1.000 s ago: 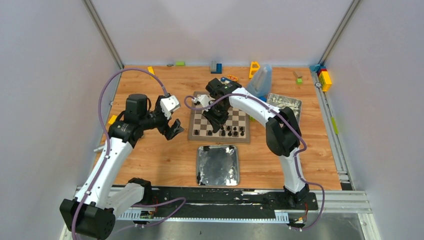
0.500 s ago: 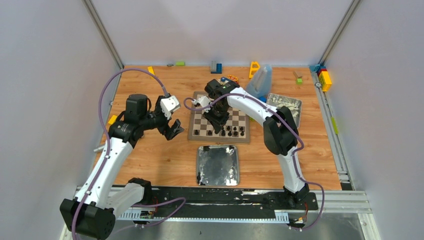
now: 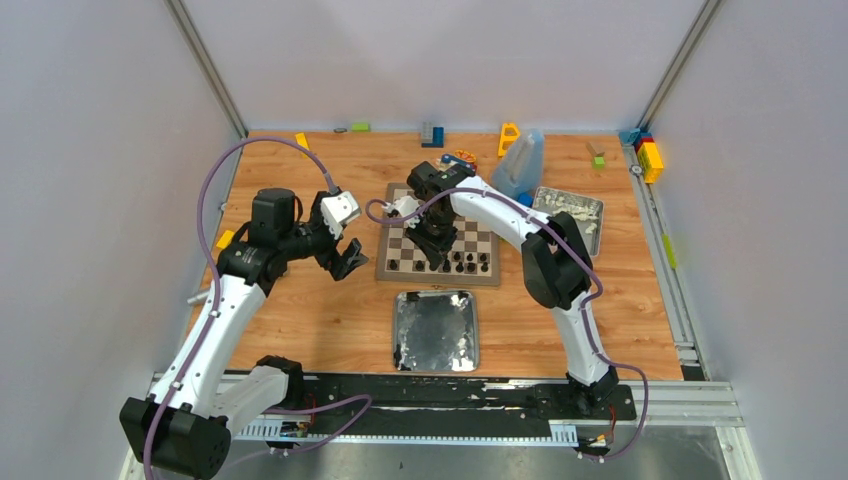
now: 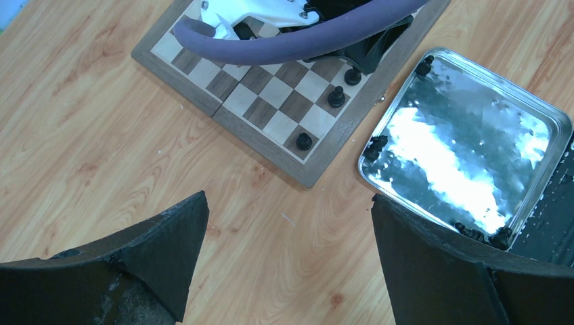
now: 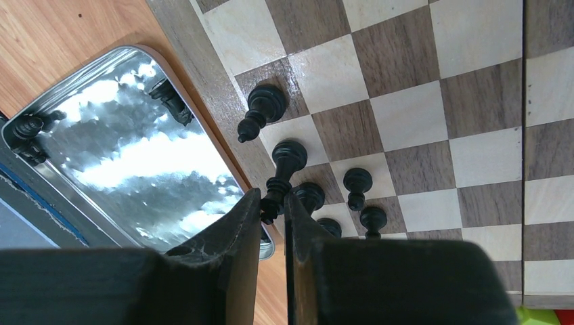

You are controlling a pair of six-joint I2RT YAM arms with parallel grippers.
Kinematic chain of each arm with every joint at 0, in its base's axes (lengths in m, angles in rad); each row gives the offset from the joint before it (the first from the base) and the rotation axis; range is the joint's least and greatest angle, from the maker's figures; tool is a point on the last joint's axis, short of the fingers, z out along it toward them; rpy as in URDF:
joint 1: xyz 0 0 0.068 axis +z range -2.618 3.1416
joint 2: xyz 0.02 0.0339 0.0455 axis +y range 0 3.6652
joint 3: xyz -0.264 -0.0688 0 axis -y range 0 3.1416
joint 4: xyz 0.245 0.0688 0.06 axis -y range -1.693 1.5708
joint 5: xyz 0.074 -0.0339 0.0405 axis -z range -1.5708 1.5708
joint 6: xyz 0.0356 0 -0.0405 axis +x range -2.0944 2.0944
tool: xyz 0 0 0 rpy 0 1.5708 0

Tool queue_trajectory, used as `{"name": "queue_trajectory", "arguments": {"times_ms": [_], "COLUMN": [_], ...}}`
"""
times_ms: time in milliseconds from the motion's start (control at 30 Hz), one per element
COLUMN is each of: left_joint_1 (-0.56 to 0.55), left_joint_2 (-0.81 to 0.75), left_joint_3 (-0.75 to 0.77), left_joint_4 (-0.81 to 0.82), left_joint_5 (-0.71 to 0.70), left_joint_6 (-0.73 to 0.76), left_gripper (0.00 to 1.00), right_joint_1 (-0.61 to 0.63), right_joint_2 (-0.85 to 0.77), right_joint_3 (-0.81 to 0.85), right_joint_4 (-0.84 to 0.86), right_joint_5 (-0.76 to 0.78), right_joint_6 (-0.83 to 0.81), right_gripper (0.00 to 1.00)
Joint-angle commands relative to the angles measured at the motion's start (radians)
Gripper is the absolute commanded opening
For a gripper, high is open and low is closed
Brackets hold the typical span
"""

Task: Set up the chess pieces on the board
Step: Place the chess piece on the chessboard.

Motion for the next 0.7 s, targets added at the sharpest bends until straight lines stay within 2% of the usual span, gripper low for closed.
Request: {"name": "queue_trajectory", "arguments": {"times_ms": [0, 400, 667], "left_joint_1": [0.008, 0.008, 0.008], "left_joint_2": [-0.017, -0.018, -0.016], "left_joint_3": [-0.002, -0.002, -0.007], "left_joint_4": [0.018, 0.012, 0.014], "left_joint_5": [0.009, 0.009, 0.000], "left_joint_6": [0.004, 0.011, 0.023], "left_gripper": [0.98, 0.98, 0.98], "right_joint_1": [0.009, 0.015, 0.016], "right_joint_2": [0.007, 0.016, 0.002], "right_joint_3": [0.041, 0.068, 0.077], "right_joint_4": [-0.005, -0.002, -0.003], "right_joint_5": [0.016, 0.018, 0.012], "right_joint_6": [-0.013, -0.012, 0.000], "right_gripper": [0.09, 0.31, 0.36]}}
